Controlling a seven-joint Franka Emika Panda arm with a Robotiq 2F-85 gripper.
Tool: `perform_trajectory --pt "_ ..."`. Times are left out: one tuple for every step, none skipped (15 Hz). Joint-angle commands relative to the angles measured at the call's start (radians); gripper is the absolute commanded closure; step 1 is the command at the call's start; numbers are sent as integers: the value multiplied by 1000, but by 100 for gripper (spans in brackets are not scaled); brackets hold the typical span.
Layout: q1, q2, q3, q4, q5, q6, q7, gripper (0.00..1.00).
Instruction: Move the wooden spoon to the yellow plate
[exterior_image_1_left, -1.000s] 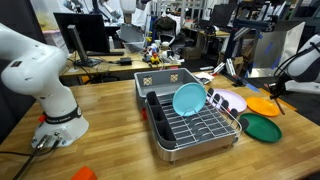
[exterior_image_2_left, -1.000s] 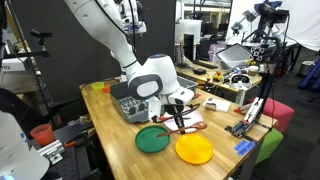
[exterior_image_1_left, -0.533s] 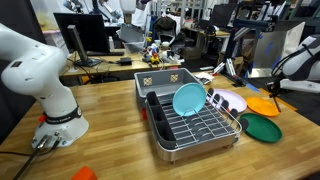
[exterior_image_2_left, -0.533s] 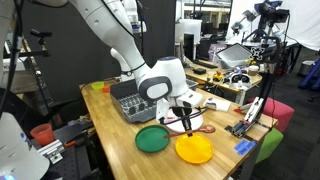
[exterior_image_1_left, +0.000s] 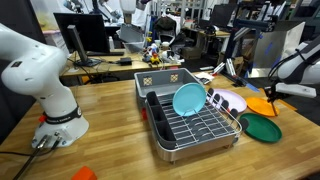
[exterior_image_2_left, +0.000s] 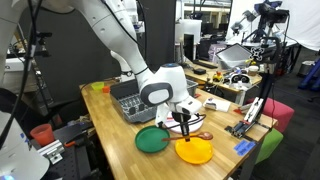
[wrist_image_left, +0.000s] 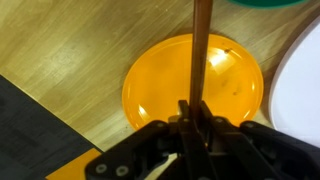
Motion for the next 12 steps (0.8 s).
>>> perform_trajectory --pt "2 1 1 3 14 -3 -4 89" --pt "1 1 4 4 17 -3 -4 89" --pt "1 1 5 5 17 -3 -4 89" --pt "1 1 5 5 18 -3 -4 89" --pt "0 1 5 5 18 -3 -4 89" --pt "0 1 5 5 18 -3 -4 89" --pt "0 1 5 5 18 -3 -4 89" --pt "0 1 5 5 18 -3 -4 97" --pt "-5 3 6 9 24 -8 1 97" --pt "-11 3 9 11 29 -9 0 97" --pt "-9 6 2 14 29 -7 6 97" --pt "-11 8 -2 20 33 -11 12 97"
